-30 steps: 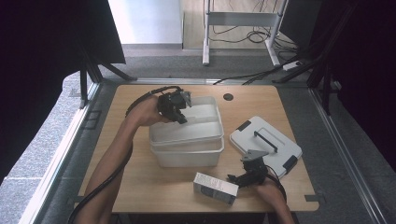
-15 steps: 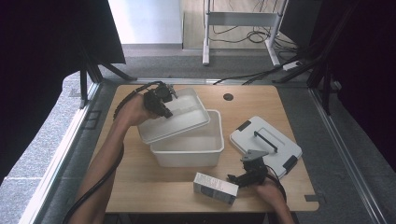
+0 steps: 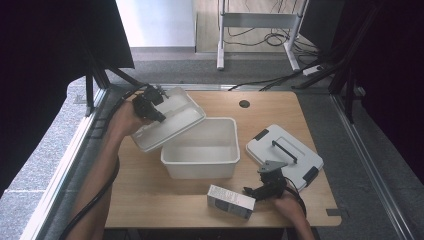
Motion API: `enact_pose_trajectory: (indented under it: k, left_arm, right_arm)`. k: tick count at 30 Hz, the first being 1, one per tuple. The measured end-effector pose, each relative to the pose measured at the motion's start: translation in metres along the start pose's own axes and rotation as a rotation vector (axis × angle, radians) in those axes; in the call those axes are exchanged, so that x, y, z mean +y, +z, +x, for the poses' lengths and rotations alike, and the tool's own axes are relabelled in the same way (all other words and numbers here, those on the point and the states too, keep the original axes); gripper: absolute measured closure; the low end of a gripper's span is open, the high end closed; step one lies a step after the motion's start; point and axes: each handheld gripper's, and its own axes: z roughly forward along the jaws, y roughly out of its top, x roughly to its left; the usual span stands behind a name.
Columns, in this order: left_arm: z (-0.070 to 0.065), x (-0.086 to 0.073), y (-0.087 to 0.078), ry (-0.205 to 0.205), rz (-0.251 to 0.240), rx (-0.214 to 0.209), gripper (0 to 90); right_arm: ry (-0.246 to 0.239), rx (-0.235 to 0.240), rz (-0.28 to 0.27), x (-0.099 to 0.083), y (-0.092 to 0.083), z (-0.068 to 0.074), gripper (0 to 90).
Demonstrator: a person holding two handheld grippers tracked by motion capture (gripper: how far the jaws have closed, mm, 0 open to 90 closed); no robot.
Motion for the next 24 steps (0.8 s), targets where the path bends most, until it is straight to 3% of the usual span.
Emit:
enact_pose_trajectory:
  k: [9, 24]
  left_arm:
    - [0.023, -0.032, -0.005, -0.121, -0.001, 0.033, 88.8]
    - [0.047, -0.077, -0.016, -0.225, -0.004, 0.074, 88.8]
  right_arm:
    - [0.001, 0.002, 0.001, 0.0, 0.0, 0.0, 0.0]
    - [-0.002, 0.002, 0.001, 0.0, 0.0, 0.0, 0.0]
